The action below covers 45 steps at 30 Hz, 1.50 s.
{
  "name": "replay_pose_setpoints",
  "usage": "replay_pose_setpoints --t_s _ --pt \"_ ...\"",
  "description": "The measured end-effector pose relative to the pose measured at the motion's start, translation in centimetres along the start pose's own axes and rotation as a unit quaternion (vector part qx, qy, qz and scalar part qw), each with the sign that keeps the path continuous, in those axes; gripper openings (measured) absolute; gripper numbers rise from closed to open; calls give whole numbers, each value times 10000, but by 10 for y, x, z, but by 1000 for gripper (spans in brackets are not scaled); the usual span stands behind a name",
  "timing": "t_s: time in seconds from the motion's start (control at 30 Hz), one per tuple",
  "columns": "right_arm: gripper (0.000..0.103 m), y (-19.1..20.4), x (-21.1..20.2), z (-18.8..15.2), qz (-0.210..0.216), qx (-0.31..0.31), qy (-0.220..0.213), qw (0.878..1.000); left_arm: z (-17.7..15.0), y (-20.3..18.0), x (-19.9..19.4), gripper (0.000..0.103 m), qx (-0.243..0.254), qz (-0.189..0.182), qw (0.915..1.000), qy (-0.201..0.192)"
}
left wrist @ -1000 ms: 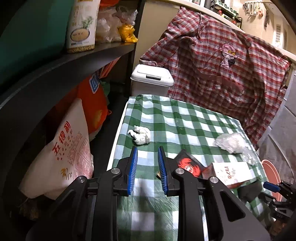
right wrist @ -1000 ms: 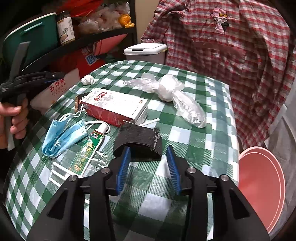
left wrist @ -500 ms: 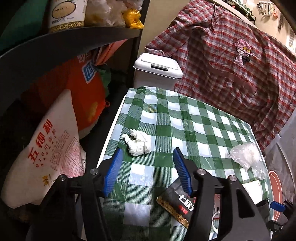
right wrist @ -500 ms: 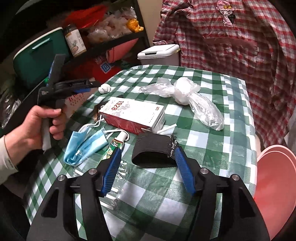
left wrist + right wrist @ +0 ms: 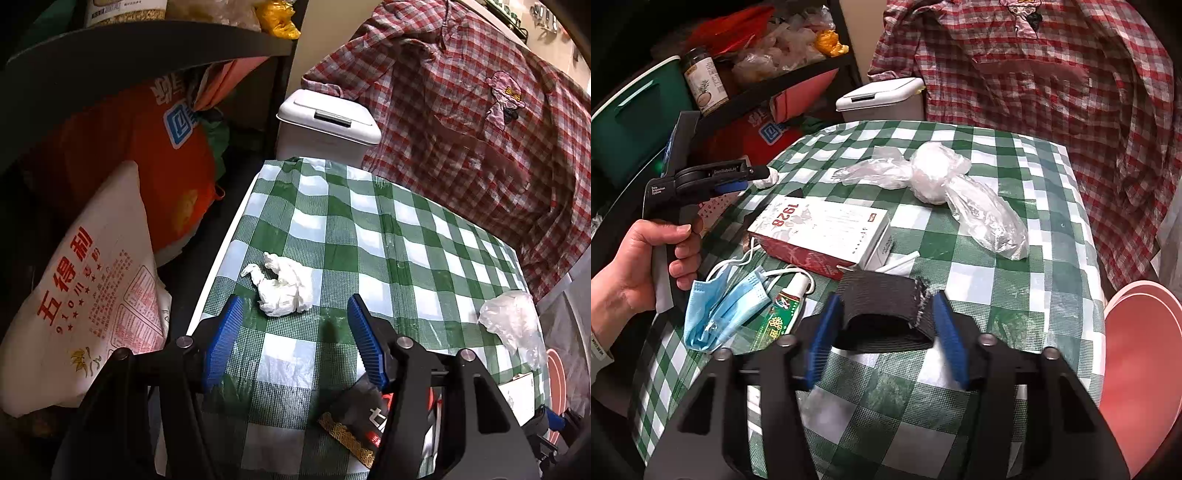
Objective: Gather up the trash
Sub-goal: 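Grasp the crumpled tissue with the left tool while the right tool grasps the black strap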
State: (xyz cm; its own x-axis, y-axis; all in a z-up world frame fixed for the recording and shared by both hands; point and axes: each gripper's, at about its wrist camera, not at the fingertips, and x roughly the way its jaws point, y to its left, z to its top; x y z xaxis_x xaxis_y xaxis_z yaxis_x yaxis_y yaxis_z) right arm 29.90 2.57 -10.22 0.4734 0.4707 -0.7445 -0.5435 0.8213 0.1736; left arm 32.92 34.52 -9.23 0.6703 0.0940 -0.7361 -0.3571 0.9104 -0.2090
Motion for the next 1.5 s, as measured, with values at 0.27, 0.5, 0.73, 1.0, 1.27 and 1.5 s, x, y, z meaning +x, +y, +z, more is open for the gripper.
replay_pose_setpoints --t_s 0.27,0.5,0.73,1.0,1.27,1.5 --pt "9 -3 -6 1 -28 56 -9 10000 -3 1 10 15 43 43 9998 206" --pt "8 -3 -20 3 -33 42 -121 9999 -2 -1 -1 7 50 -83 9999 117" --pt "8 -6 -27 1 -35 43 -146 9999 0 -1 -5 51 -29 -8 10000 -22" --pt "8 -6 -27 1 -14 60 -118 9999 0 -1 11 53 -90 104 9999 101" --pt "8 -4 -29 2 -18 28 -138 9999 0 -4 13 14 -26 25 9999 161" --pt "8 -5 -51 8 -50 12 -307 9995 2 -14 -9 12 111 -56 9999 8"
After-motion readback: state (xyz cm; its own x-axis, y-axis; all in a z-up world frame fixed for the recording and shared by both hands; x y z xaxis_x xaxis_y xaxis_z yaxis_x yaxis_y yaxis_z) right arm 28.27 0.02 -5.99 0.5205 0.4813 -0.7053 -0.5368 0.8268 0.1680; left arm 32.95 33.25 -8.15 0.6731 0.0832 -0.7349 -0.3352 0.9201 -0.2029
